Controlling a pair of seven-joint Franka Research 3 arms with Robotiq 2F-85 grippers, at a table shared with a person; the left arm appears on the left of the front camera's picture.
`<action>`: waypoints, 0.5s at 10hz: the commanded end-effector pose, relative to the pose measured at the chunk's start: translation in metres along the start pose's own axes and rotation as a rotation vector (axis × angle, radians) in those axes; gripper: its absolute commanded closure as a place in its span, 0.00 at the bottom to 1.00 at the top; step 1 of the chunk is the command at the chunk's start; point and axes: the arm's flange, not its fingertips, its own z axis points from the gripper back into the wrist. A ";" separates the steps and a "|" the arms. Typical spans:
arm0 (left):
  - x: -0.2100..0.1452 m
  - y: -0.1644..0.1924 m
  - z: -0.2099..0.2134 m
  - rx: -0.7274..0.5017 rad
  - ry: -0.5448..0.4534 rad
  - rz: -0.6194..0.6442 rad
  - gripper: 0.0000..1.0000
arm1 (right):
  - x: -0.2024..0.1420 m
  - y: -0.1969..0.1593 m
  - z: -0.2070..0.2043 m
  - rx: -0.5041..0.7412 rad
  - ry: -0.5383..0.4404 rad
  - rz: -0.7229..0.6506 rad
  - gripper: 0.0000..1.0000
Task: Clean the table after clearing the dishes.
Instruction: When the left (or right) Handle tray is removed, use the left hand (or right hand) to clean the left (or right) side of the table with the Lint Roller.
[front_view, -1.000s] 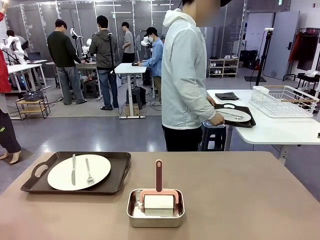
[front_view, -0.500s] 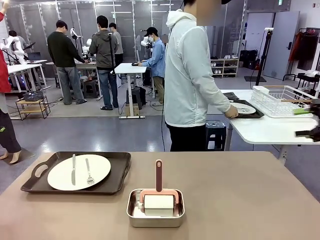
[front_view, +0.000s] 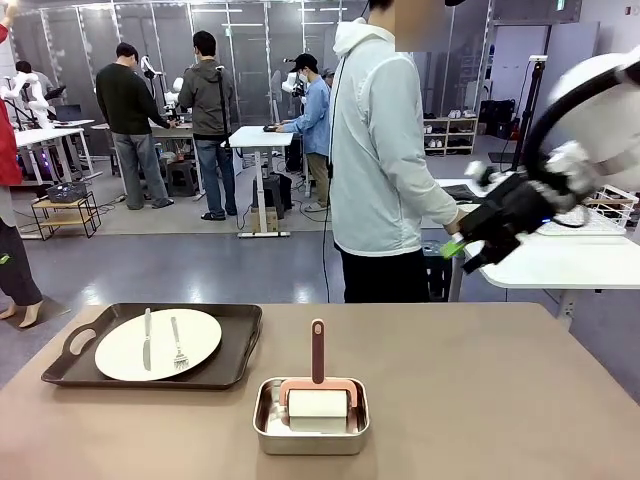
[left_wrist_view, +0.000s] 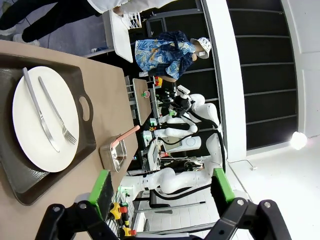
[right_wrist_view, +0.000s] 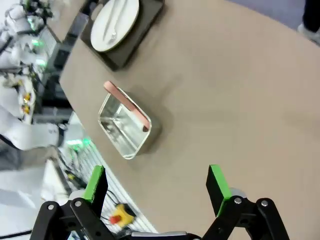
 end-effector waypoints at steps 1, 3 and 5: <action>-0.002 -0.001 0.002 0.002 0.002 0.001 0.00 | 0.029 -0.009 -0.034 -0.103 0.120 0.098 0.00; -0.002 -0.001 0.002 0.002 0.002 0.001 0.00 | 0.043 0.006 -0.073 -0.119 0.221 0.166 0.00; -0.002 -0.001 0.002 0.002 0.002 0.001 0.00 | 0.045 0.022 -0.095 -0.114 0.256 0.207 0.00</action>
